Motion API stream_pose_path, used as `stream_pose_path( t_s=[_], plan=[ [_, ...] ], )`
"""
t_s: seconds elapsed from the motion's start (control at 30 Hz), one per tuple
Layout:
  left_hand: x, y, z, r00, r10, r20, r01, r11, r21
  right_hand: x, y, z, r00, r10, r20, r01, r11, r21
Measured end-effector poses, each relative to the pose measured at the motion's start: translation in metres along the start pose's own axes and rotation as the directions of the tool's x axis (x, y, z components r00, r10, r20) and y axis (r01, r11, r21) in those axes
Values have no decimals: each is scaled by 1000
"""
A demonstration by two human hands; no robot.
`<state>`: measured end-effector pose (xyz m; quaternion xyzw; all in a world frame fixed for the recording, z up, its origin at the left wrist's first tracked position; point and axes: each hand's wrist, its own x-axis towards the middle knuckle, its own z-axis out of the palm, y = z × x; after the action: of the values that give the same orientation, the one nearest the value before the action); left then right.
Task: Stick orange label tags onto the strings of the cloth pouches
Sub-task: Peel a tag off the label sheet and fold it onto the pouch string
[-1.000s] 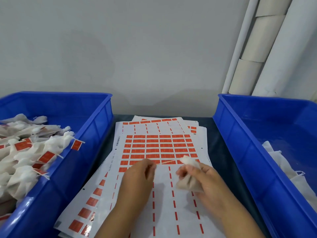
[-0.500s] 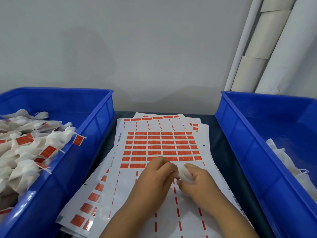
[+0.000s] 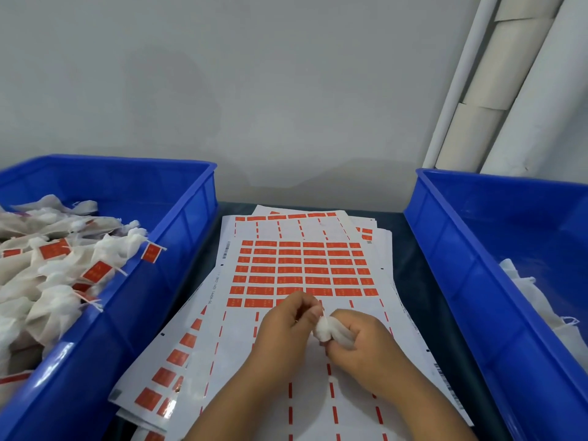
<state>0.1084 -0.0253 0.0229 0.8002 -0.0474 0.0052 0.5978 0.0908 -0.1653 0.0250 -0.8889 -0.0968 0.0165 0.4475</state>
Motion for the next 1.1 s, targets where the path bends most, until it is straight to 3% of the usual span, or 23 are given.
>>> stream_pose_path(
  t_s=[0.23,0.4,0.7,0.93,1.1],
  plan=[
    [0,6,-4,990,-122,-64,113,985,-130,1,0,6,988,-99,-117,100,995,-2],
    [0,7,-5,982,-187,-30,178,967,-184,1,1,5,978,-88,-188,90,996,2],
    [1,4,-4,981,-187,-40,179,971,-159,1,3,6,953,-190,-235,179,981,-68],
    [-4,8,-3,996,-84,40,91,969,-231,4,2,7,949,-47,-312,84,991,107],
    [-8,10,0,998,45,32,-41,994,-101,3,-3,6,942,112,-318,-9,951,308]
  ],
)
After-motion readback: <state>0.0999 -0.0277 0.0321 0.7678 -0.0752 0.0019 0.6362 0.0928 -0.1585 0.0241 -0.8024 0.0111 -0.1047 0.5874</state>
